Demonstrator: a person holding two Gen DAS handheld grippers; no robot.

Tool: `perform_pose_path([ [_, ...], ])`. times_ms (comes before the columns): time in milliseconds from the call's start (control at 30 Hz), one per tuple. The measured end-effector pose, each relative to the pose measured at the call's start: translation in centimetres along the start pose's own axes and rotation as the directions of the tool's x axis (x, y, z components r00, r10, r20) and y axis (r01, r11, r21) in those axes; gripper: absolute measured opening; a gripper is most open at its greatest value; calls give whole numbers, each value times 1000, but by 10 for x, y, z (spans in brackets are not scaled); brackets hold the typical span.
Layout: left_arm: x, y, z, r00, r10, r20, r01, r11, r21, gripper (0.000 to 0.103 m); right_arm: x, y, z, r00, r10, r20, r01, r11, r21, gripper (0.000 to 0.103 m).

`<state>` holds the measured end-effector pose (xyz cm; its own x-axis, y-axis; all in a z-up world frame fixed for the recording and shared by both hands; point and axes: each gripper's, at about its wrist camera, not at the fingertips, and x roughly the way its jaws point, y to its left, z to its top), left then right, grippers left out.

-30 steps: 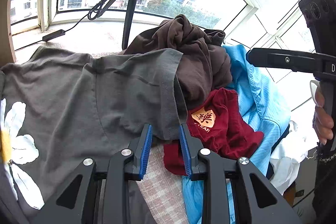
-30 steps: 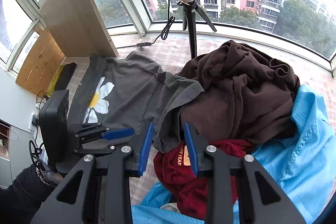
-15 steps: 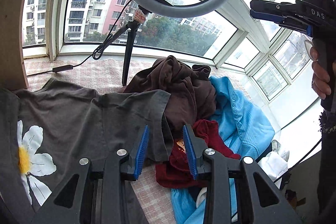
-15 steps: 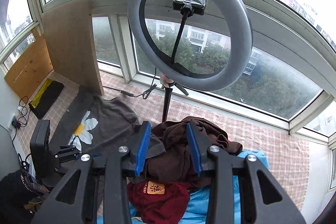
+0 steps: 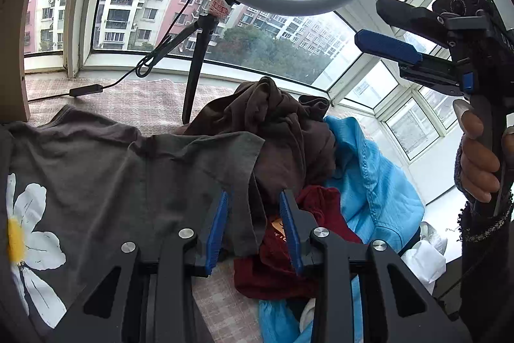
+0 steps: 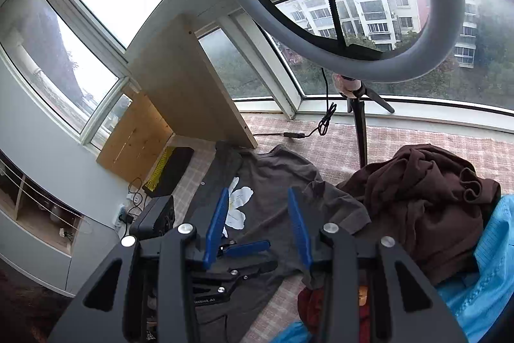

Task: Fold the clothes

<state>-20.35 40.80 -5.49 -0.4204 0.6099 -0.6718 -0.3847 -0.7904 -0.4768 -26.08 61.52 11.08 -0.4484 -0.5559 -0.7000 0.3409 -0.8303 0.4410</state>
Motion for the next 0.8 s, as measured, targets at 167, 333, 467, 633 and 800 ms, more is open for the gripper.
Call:
perform_pose_path([
  [167,23,11,-36,993,73,-96,-70,997,38,32,50,-38,-27,969,-205,-138,197,978,-69,38],
  [333,43,1,-40,990,65,-126,-62,998,33,32,80,-70,-49,941,-242,-236,233,970,-66,38],
  [467,54,-18,-38,990,80,-114,-72,995,67,32,91,-80,-52,922,-293,-252,278,956,-93,38],
  [633,54,-17,-44,991,83,-100,-78,995,54,33,99,-83,-54,928,-255,-271,235,966,-104,38],
  [800,63,-7,-33,991,100,-93,-100,995,12,32,121,-76,-57,904,-319,-285,268,942,-203,38],
])
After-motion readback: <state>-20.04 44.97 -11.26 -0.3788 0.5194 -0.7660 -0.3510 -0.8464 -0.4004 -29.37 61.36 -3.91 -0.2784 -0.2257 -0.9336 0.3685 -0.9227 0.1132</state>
